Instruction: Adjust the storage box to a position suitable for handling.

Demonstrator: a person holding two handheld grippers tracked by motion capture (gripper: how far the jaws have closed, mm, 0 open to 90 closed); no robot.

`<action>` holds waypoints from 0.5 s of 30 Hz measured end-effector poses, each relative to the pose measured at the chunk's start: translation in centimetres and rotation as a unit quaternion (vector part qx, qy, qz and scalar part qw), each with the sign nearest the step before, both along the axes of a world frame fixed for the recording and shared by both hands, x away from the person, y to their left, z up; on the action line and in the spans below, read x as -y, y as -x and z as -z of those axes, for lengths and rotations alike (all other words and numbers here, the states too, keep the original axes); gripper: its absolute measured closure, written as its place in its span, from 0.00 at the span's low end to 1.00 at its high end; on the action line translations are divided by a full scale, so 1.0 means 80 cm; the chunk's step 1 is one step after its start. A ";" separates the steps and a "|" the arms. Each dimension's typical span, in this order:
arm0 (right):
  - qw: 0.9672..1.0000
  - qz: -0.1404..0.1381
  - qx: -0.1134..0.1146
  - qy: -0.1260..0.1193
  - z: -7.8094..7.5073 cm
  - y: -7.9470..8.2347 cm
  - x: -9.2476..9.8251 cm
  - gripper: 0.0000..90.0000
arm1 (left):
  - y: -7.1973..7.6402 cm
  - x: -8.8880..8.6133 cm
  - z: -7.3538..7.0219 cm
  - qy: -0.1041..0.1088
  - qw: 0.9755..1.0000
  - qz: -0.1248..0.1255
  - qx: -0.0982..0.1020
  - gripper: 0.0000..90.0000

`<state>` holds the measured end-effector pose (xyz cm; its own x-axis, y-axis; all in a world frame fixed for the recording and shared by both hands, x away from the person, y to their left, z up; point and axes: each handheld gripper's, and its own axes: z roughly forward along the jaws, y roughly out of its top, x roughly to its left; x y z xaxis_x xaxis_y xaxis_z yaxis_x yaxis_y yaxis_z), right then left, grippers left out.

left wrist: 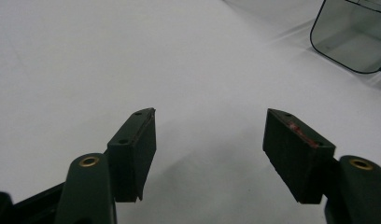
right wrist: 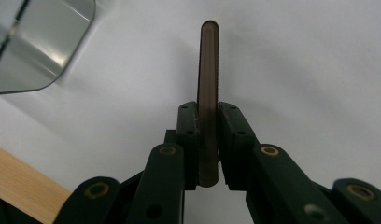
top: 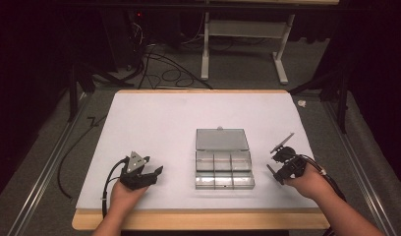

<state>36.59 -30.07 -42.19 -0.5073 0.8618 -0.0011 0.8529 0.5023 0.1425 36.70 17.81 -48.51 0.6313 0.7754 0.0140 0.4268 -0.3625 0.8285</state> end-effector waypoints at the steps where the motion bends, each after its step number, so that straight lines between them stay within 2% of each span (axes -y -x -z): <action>1: 1.000 0.002 0.001 -0.001 -0.002 0.000 0.000 0.89 | 0.000 0.000 0.000 0.001 1.000 0.000 0.000 0.39; 15: 1.000 -0.001 0.001 -0.012 -0.017 0.004 -0.002 0.89 | 0.000 0.000 0.000 0.002 1.000 0.003 -0.001 0.38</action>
